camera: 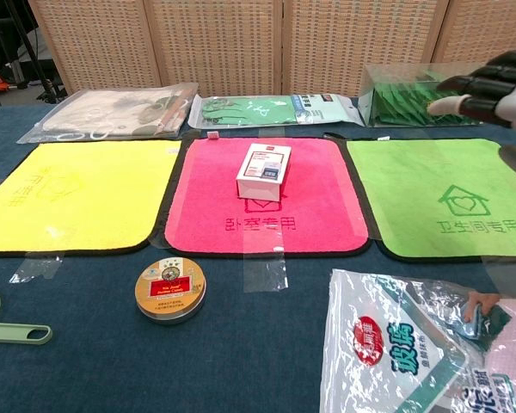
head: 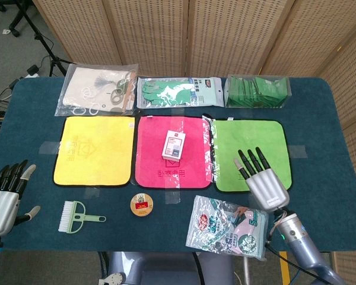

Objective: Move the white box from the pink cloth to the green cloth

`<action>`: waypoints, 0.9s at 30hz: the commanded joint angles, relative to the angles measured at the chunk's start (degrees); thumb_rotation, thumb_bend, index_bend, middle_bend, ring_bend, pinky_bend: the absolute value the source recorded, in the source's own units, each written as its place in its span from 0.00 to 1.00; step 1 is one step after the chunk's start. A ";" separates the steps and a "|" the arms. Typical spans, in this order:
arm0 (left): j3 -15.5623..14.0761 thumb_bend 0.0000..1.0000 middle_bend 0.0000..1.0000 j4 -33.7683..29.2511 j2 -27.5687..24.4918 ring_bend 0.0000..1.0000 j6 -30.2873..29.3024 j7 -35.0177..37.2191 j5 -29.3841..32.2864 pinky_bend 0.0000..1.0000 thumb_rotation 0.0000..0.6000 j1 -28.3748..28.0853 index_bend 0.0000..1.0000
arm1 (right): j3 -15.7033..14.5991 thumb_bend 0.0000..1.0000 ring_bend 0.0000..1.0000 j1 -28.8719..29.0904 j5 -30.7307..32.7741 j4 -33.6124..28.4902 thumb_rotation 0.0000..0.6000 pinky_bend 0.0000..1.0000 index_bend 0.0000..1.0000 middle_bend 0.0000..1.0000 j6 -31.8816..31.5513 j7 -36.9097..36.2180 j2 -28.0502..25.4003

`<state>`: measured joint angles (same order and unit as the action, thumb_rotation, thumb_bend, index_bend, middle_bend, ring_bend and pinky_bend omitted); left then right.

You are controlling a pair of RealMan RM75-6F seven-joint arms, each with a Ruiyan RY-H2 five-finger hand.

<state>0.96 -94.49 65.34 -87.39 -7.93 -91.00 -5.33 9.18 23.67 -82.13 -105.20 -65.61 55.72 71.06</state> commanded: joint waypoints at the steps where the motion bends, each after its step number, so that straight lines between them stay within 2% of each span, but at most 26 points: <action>1: -0.01 0.14 0.00 0.00 0.01 0.00 0.01 0.02 0.00 0.00 1.00 0.00 0.00 | 1.93 0.89 0.00 4.50 5.65 -0.77 1.00 0.00 0.03 0.00 3.74 6.92 3.80; 3: 0.02 0.14 0.00 0.03 0.01 0.00 0.02 0.05 -0.01 0.00 1.00 -0.04 0.00 | 2.57 0.97 0.00 6.33 7.83 -0.37 1.00 0.00 0.04 0.00 4.75 9.46 5.24; 5: 0.07 0.14 0.00 0.11 0.05 0.00 0.17 0.12 0.15 0.00 1.00 -0.10 0.00 | 3.29 1.00 0.00 8.34 10.57 0.43 1.00 0.00 0.05 0.00 5.59 12.38 6.97; 14: 0.34 0.14 0.00 0.89 0.47 0.00 1.41 0.24 1.26 0.00 1.00 -0.59 0.00 | 4.24 1.00 0.00 16.12 20.29 3.14 1.00 0.00 0.06 0.00 6.86 22.47 13.16; 19: 0.38 0.15 0.00 1.54 0.93 0.00 2.55 0.21 2.17 0.00 1.00 -0.94 0.00 | 4.63 1.00 0.00 22.25 26.68 5.83 1.00 0.00 0.06 0.00 7.74 28.48 18.33; 27: 0.28 0.15 0.00 2.21 1.46 0.00 3.44 0.06 2.53 0.00 1.00 -1.33 0.00 | 4.63 1.00 0.00 29.23 33.48 9.62 1.00 0.00 0.07 0.00 6.83 32.20 22.97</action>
<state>1.25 -92.31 66.77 -83.98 -7.86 -88.50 -6.63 13.65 51.42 -49.86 -96.82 -58.65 87.04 92.84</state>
